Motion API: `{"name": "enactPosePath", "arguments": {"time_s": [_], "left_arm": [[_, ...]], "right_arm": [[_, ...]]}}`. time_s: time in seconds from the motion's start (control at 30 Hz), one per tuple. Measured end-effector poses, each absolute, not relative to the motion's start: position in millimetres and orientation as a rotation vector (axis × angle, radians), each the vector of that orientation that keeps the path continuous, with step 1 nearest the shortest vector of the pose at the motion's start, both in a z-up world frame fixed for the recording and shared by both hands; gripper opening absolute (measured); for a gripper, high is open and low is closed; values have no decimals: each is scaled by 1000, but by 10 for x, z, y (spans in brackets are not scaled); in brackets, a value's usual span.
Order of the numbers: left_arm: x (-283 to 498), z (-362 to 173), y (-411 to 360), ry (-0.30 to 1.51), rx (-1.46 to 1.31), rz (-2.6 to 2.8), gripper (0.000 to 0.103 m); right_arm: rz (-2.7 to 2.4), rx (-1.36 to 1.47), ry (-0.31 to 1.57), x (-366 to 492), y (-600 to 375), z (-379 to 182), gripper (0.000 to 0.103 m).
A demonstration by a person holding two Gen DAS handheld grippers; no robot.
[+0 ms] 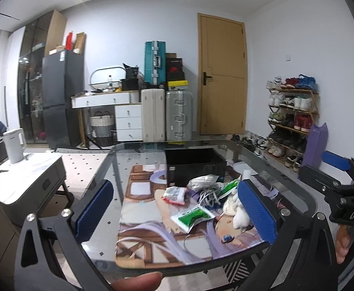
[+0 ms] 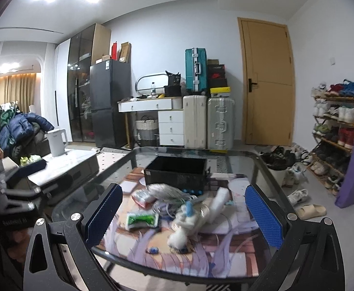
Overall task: Organize soft objects
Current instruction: 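Grasp the green sachet with the left gripper while the right gripper grasps the white plush toy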
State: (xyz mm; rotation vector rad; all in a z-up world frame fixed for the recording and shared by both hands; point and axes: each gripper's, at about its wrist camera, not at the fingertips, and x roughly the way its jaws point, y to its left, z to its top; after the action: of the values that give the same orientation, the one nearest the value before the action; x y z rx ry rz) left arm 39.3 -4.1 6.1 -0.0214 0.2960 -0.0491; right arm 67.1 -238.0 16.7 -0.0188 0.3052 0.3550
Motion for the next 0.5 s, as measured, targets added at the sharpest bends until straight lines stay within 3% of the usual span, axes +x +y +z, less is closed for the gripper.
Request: {"name": "enactPosePath", "arguments": {"time_s": [0.23, 0.5], "left_arm": [[1162, 133, -90, 507, 32, -144, 103], [1953, -393, -211, 799, 107, -224, 103]], "right_arm": [[300, -61, 514, 1551, -2232, 343, 103], [312, -34, 828, 2282, -2217, -235, 103]]}}
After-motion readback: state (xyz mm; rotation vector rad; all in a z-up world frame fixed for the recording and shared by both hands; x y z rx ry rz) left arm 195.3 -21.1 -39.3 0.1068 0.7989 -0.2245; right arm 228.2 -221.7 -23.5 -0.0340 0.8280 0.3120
